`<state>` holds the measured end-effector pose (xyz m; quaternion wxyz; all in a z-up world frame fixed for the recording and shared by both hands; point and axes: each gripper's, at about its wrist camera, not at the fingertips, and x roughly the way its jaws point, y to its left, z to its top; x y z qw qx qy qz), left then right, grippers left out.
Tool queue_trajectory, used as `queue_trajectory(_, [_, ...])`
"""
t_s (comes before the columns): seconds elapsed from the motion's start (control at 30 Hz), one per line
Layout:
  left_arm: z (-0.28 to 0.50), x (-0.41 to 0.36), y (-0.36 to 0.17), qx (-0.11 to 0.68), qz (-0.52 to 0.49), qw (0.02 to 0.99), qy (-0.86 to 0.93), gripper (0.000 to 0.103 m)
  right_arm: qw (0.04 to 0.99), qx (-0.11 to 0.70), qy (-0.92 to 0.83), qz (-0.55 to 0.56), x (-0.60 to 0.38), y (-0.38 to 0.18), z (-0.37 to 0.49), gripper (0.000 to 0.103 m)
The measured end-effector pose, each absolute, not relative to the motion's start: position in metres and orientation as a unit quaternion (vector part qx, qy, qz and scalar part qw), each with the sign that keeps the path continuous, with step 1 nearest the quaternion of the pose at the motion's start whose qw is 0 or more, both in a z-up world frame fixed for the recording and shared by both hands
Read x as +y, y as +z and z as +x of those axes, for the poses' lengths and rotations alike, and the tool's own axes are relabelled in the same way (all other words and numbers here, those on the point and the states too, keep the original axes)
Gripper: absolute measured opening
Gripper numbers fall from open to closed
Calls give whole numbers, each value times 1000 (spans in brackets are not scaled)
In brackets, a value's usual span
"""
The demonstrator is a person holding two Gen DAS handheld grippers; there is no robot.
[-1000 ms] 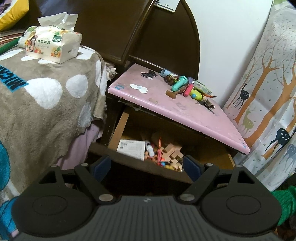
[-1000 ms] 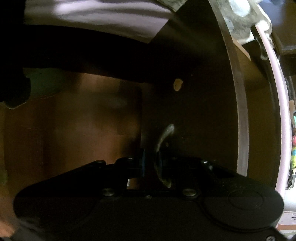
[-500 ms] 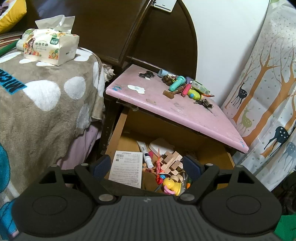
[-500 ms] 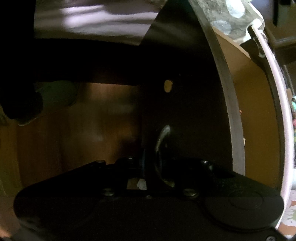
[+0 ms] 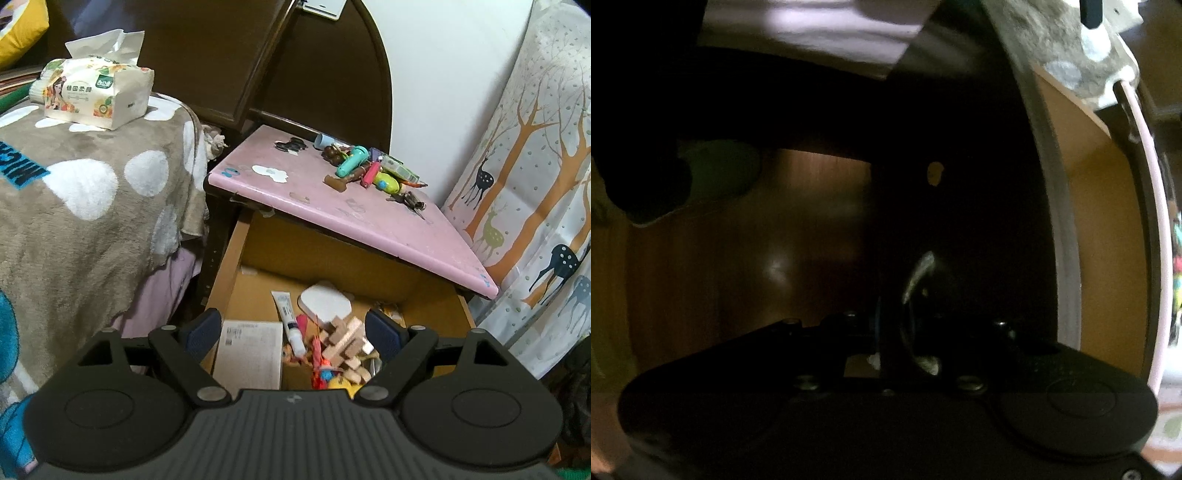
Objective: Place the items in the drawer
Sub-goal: 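Move the left tool over the item pile while the right tool holds the drawer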
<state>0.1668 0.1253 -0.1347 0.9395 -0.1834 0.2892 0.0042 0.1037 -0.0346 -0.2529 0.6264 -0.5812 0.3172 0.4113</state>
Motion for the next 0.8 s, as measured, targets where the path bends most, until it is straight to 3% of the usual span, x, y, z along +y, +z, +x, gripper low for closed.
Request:
queue_trajectory(0.33, [169,114,-139,298,-148,943,2,86,668,275,394,-568,-44,-263,84,18])
queue_trajectory(0.43, [168,110,-136,294,-132,947,4,86,690,259,382,-558,-45,-271,77,25])
queue_trajectory(0.5, [166,107,-132,287,-119,951,10,86,707,260,377,-539,-46,-272,74,43])
queue_trajectory(0.57, [165,105,-124,275,-106,955,19,86,705,259,381,-539,-45,-275,70,54])
queue_trajectory(0.8, [201,86,-90,289,-51,956,-8,86,731,307,406,-455,-50,-259,89,62])
